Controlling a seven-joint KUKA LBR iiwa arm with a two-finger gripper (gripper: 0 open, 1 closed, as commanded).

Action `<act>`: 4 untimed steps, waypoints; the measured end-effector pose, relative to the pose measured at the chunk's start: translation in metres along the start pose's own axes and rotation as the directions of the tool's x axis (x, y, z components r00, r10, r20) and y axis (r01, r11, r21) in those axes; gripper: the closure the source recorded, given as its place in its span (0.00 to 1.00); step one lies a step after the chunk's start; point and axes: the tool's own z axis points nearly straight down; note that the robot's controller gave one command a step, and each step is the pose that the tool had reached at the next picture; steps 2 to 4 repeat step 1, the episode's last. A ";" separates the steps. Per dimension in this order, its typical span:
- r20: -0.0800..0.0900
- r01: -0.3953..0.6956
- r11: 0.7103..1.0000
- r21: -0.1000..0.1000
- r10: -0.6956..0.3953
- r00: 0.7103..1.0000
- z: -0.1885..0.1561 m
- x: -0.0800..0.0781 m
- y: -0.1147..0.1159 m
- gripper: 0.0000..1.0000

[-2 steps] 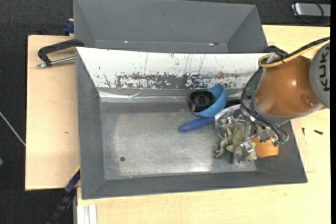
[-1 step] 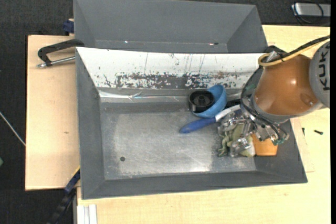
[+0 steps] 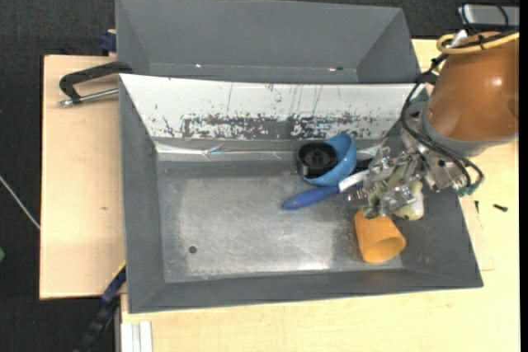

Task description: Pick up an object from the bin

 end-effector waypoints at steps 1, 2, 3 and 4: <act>0.002 0.035 0.999 0.002 -0.035 0.999 -0.086 -0.025 -0.020 1.00; 0.002 0.035 0.999 0.002 -0.035 0.999 -0.086 -0.025 -0.020 1.00; 0.002 0.035 0.999 0.002 -0.035 0.999 -0.086 -0.025 -0.020 1.00; 0.002 0.035 0.999 0.002 -0.035 0.999 -0.086 -0.025 -0.020 1.00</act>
Offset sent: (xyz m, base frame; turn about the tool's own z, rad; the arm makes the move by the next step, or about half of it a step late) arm 0.0253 -0.0104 0.0799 -0.0373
